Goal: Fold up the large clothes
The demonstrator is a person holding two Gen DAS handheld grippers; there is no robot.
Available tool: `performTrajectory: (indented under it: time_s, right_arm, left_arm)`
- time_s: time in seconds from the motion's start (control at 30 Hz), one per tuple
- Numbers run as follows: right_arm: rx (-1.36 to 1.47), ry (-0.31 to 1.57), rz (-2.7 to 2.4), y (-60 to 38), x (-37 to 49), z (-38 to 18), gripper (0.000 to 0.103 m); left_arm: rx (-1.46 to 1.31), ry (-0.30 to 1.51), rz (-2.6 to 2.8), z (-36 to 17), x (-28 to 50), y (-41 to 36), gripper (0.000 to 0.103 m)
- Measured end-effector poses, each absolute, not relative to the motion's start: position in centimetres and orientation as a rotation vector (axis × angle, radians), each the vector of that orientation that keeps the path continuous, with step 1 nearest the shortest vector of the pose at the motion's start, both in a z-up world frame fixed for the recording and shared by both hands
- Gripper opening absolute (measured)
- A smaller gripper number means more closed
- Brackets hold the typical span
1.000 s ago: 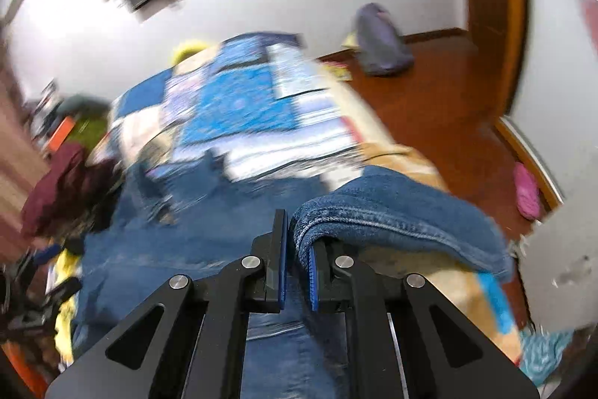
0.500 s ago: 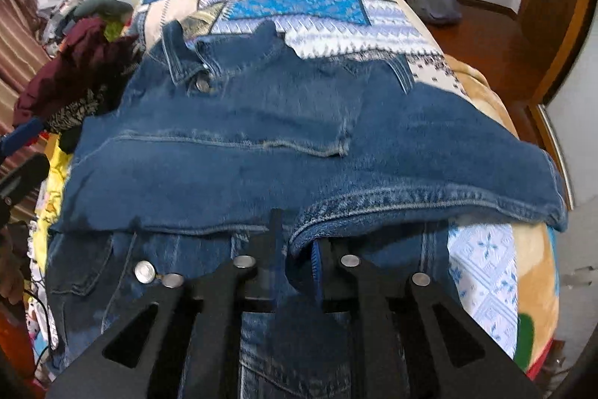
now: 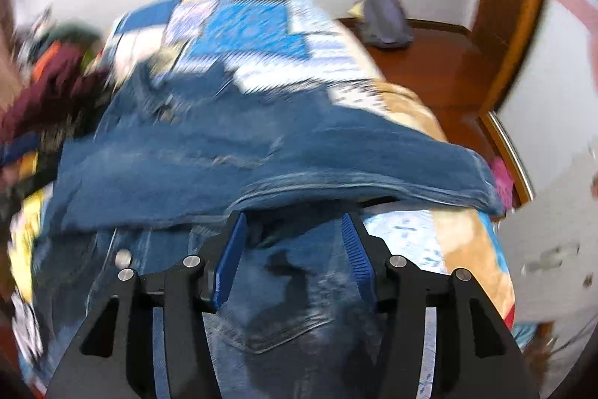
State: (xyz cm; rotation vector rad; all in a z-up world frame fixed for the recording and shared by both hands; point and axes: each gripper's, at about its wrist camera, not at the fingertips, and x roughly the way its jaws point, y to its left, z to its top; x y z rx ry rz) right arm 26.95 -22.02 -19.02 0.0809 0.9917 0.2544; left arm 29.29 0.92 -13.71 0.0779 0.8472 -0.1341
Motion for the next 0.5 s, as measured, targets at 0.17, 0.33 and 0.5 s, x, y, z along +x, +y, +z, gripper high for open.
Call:
performTrajectory:
  time_s: [0.17,0.33,0.5]
  right_arm:
    - [0.312,1.061,0.19,-26.4,29.6,-20.7,0.049]
    - [0.505,1.125,0.12,-29.2,31.7,-23.8,0.049]
    - [0.722,1.186,0.029,-32.2,34.0,-27.8,0.049]
  left_arm:
    - [0.063,0.86,-0.145,-13.9,29.5,0.6,0.098]
    - [0.036,0.879,-0.142,-14.2,30.1,0.7,0.098]
    - [-0.001,0.9,-0.152,-14.3,30.6,0.9,0.098]
